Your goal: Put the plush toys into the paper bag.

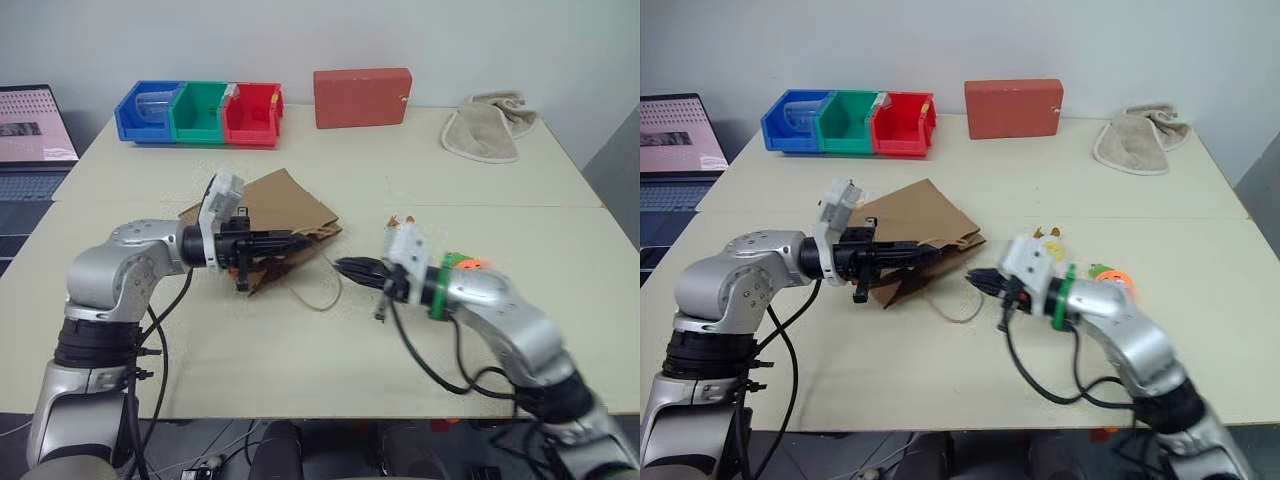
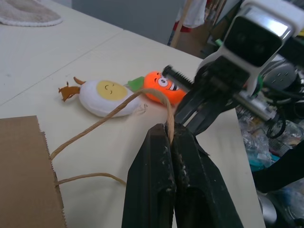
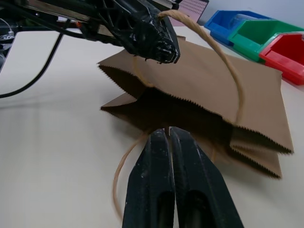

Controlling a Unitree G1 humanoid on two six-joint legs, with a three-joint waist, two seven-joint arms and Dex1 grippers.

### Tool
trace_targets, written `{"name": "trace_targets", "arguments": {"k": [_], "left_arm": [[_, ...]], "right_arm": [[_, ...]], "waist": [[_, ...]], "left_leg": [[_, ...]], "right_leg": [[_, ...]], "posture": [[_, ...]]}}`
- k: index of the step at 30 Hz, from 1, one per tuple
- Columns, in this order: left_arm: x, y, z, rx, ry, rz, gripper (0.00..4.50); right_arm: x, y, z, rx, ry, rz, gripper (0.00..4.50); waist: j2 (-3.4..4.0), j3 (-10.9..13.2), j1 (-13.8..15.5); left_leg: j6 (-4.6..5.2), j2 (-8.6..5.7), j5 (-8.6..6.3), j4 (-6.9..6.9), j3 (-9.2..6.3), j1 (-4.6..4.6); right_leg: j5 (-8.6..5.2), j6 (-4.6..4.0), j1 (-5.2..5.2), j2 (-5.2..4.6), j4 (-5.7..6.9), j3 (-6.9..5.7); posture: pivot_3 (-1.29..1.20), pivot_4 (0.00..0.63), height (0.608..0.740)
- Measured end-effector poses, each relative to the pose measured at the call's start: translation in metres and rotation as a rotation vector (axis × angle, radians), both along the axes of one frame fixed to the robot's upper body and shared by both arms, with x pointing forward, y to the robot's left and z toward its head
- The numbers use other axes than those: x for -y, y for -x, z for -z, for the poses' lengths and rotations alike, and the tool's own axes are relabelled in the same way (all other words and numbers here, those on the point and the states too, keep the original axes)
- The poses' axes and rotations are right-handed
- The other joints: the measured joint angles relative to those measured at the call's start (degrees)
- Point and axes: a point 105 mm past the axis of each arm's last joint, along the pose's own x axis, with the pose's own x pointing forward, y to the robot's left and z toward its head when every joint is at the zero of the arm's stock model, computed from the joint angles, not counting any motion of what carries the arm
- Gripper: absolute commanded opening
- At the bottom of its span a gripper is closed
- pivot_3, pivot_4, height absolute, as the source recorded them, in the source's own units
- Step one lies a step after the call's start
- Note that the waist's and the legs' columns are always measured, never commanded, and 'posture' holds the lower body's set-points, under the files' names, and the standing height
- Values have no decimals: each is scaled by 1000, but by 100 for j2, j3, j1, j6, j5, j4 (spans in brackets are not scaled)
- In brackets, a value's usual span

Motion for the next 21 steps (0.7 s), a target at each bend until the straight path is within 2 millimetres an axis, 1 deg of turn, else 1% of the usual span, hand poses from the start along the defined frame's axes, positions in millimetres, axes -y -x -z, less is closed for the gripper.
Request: {"name": "trace_targets", "arguments": {"k": [2, 4, 9, 13, 16, 18, 21], "left_arm": [[2, -1, -3, -28, 41, -16, 0], [3, -2, -6, -47, 65, -28, 0], [0, -3, -13, -62, 95, -62, 0], [2, -2, -17, -79, 112, -63, 0], [3, 0, -19, -79, 116, -66, 0], [2, -1, -22, -69, 120, -82, 0], [-1, -2, -25, -58, 131, -105, 0]], "right_arm": [[-13, -11, 5, 13, -8, 29, 22], [-23, -18, 12, 25, -13, 48, 22], [-32, -34, 26, 63, 5, 104, 22], [-47, -43, 28, 93, 4, 124, 22], [-60, -48, 30, 82, 4, 134, 22], [-67, -49, 36, 58, 13, 140, 22], [-69, -51, 49, 18, 37, 160, 22]], "waist": [[0, 0, 11], [0, 0, 18], [0, 0, 22], [0, 0, 1], [0, 0, -11], [0, 0, -9], [0, 0, -8]], "left_leg": [[0, 0, 0, -1, -4, -3], [0, 0, 0, -1, -6, -5], [-2, 0, 1, -1, -6, -5], [-4, 0, 2, -1, -6, -5], [-5, 0, 3, -2, -6, -5], [-5, 0, 3, -3, -7, -5], [-5, 0, 3, -4, -7, -6]], "right_leg": [[-1, -1, -4, 0, 3, -5], [-1, -1, -5, 0, 3, -7], [0, -2, -8, -1, 8, -7], [0, -2, -12, 0, 12, -6], [0, -3, -12, -1, 12, -6], [0, -3, -12, -1, 11, -7], [0, -3, -13, -1, 11, -7]], "posture": [[0, 150, 740], [0, 150, 740], [0, 150, 740], [0, 150, 740], [0, 150, 740], [0, 150, 740], [0, 150, 740]]}}
